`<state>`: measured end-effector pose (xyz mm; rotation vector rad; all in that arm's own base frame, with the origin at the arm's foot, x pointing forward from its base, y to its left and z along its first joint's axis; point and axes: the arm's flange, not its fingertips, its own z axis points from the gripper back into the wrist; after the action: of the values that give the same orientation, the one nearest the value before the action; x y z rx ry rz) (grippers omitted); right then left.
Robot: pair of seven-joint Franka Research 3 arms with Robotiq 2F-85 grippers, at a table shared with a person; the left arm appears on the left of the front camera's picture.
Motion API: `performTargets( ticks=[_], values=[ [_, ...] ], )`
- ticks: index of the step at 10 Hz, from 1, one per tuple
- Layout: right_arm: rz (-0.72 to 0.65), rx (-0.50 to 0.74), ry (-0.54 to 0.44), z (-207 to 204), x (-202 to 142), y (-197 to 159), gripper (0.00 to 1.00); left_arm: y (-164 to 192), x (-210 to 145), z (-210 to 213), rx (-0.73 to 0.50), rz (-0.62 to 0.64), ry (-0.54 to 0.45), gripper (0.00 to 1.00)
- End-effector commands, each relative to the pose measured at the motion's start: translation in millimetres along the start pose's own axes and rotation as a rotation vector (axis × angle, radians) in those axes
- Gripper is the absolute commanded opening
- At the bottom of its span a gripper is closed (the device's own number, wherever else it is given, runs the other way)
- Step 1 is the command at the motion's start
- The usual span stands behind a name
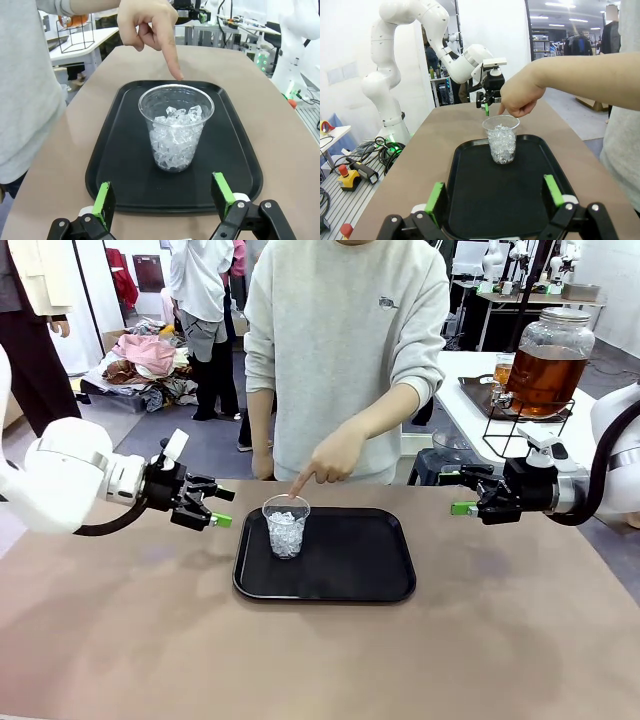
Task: Pour the drink into the iced cup.
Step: Pick up the iced cup indicated by the human and present it to them.
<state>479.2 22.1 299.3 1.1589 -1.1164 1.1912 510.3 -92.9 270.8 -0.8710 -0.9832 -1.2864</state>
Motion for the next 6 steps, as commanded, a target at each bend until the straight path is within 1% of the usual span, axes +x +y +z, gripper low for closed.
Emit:
performTargets(
  ticks=[1,5,6],
  values=[
    [0.006,-0.003,0.001,-0.6,2.7,-0.9,1.0,0.6,1.0,0.9,0.003,-0.001,-0.001,1.0],
    [0.006,-0.003,0.001,-0.6,2.7,-0.9,1.0,0.5,0.4,0.2,0.001,-0.001,0.0,1.0],
    [0.006,-0.003,0.001,-0.6,2.7,-0.9,1.0,0.4,-5.2,-8.5,-0.013,-0.005,-0.03,1.0]
  ],
)
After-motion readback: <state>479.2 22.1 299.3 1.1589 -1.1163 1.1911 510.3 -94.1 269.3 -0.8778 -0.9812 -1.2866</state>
